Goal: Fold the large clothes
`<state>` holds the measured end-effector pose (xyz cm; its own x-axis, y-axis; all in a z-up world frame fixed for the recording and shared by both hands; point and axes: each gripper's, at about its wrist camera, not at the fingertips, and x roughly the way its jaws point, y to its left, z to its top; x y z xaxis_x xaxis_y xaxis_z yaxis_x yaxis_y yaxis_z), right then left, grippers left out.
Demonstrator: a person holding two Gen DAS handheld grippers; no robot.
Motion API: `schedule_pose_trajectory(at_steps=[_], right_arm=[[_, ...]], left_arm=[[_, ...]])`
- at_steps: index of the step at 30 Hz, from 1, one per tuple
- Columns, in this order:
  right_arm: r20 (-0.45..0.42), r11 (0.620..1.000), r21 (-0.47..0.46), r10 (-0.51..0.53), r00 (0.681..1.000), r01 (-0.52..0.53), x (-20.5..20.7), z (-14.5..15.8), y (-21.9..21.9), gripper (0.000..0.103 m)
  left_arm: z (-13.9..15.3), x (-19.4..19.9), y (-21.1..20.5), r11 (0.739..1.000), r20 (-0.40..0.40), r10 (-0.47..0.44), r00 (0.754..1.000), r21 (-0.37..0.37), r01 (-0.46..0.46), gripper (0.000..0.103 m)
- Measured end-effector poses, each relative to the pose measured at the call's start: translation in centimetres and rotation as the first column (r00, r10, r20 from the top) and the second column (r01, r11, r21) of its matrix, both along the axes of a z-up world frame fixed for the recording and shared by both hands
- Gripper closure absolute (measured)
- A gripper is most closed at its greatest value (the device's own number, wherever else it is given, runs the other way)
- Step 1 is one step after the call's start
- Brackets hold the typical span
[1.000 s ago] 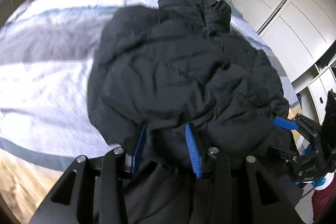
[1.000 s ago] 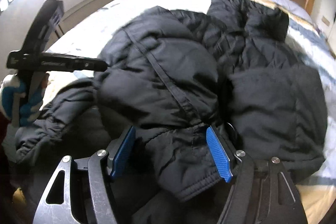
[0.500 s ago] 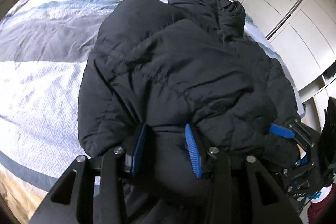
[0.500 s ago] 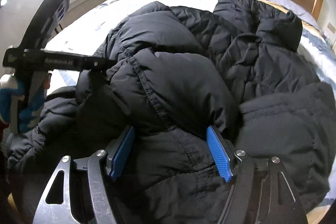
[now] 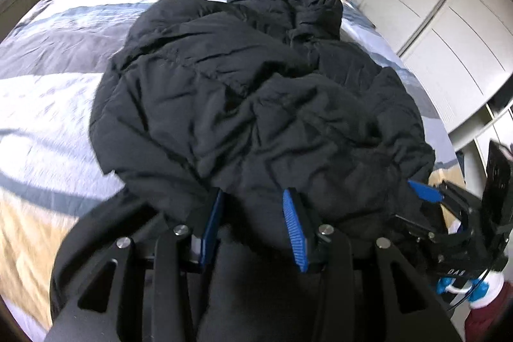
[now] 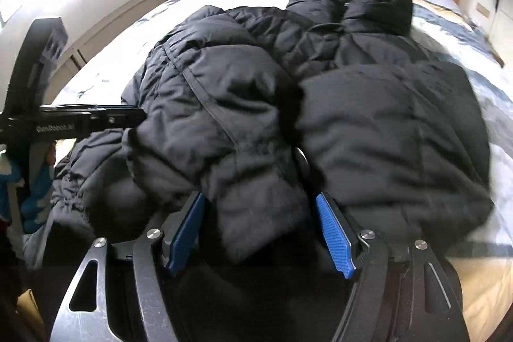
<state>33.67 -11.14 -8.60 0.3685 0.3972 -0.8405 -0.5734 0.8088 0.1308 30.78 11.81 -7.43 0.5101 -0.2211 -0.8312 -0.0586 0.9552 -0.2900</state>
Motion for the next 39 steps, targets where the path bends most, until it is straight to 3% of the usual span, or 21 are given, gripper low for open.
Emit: schedule_pose_trajectory(at_steps=[3,6,10,25,39], right_arm=[[0.016,1.000,0.001,-0.020,1.000,0.019,-1.1,0.5,-1.3,0.033],[0.025,0.999,-0.002,-0.049,0.998,0.049,-2.3,0.9,-2.6,0.033],[0.030,0.996,0.009,-0.090,0.996,0.089,-4.1,1.4,-4.0,0.032],[0.026,0.982,0.045,-0.184,0.983,0.183,-8.6,2.1,-6.6,0.031],[0.030,0.963,0.077,-0.263,0.964,0.260,-7.5,3.0,-9.6,0.023]], left_arm=[[1.4,-1.7,-1.0,0.998,0.024,0.026,0.999,0.061,-0.027,0.065],[3.2,-3.6,-2.0,0.988,0.068,0.050,0.996,0.143,-0.060,0.053],[4.7,-5.6,-2.5,0.976,0.114,0.067,0.991,0.199,-0.089,0.050],[7.2,-11.6,-3.3,0.955,0.202,0.081,0.976,0.263,-0.134,0.048],[7.0,-10.8,-3.0,0.937,0.216,0.085,0.973,0.315,-0.152,0.048]])
